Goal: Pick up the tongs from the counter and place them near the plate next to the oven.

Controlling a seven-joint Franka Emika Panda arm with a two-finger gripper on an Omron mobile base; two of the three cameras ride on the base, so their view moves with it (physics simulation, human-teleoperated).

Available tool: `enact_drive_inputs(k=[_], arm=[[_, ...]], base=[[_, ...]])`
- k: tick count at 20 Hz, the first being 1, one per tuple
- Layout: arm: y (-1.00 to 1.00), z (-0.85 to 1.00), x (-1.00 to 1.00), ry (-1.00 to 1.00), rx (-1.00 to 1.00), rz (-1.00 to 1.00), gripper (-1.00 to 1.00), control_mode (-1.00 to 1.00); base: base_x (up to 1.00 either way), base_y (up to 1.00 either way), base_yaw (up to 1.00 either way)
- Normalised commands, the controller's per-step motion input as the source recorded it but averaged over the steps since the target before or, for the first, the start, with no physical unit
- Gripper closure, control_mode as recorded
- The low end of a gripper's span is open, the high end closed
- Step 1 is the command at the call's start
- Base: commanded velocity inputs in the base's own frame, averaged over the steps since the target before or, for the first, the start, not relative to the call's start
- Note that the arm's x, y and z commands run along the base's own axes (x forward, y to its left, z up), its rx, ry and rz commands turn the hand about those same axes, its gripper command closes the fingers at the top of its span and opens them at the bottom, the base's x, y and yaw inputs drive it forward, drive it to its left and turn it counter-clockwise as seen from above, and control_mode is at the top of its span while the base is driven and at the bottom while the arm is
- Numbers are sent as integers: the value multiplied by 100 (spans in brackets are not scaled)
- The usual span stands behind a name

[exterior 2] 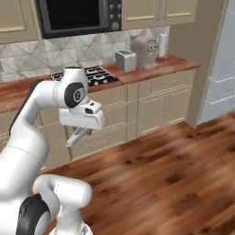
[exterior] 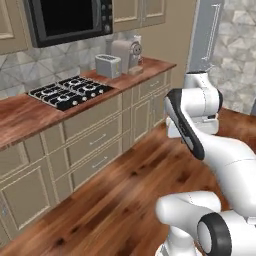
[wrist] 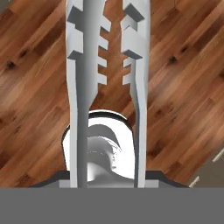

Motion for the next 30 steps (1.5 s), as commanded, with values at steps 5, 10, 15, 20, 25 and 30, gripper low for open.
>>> enact_drive_inputs(k=[5,10,15,20,25,30], arm=[[0,0,0,0,0,0,100,100],[0,0,0,0,0,0,100,100],[0,0,0,0,0,0,100,100],[0,0,0,0,0,0,100,100],[0,0,0,0,0,0,100,100],[0,0,0,0,0,0,100,100]], base=[[25,-26,63],[53,-81,30],[69,-100,15],[68,-97,15],[61,-67,18],[52,-20,27]])
